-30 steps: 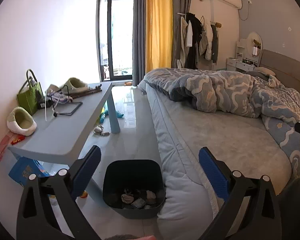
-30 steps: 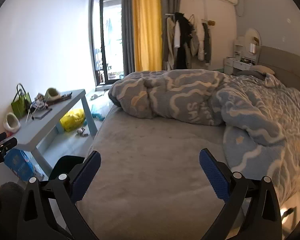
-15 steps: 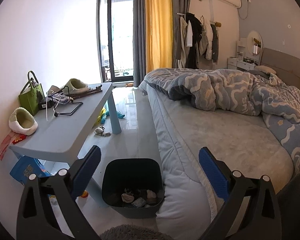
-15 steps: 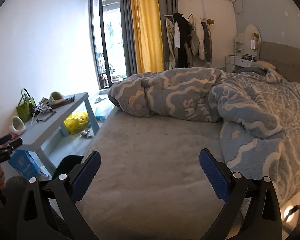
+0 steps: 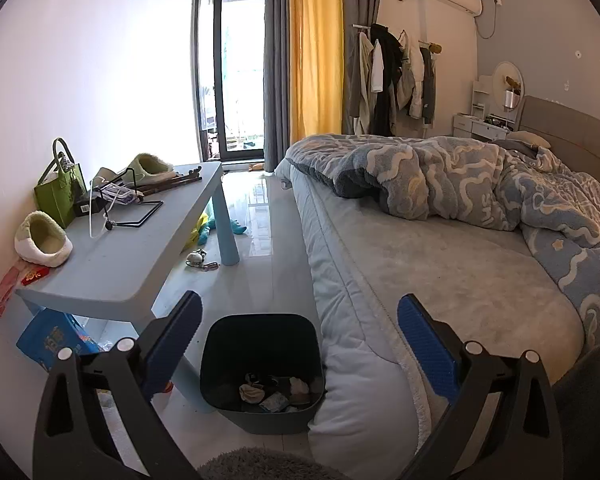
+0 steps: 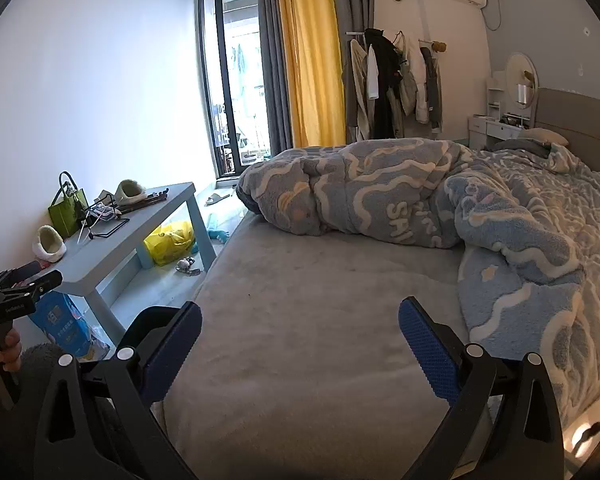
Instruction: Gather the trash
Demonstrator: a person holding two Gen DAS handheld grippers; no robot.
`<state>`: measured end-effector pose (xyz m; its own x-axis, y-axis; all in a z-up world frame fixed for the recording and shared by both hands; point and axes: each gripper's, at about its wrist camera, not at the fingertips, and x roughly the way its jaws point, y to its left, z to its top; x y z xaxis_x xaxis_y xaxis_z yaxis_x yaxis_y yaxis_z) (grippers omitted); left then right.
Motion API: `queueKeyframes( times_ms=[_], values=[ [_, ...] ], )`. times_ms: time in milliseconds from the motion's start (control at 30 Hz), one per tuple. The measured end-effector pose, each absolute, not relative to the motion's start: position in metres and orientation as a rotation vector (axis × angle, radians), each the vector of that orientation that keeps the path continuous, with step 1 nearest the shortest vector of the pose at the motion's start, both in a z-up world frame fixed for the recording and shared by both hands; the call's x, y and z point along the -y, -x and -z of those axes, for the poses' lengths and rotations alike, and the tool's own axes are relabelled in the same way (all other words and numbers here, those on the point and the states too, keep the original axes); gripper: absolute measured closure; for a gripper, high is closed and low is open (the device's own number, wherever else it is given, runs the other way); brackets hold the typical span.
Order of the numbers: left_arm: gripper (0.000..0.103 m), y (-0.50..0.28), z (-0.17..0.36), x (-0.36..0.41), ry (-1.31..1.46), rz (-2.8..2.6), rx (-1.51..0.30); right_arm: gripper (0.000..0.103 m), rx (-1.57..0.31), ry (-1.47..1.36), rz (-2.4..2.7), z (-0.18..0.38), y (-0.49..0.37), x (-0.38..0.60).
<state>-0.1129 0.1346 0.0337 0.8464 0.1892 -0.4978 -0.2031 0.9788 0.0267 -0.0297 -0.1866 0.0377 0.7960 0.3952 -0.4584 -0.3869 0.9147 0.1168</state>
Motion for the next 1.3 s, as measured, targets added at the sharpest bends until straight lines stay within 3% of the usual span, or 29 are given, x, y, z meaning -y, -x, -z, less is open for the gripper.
queueKeyframes(
  times_ms=[1300],
  values=[
    [0.003, 0.111, -0.0347, -0.1281, 0.012, -0.189, -0.518, 0.003, -0.496, -0.032, -0.408, -0.037, 0.033, 0.1899]
  ],
)
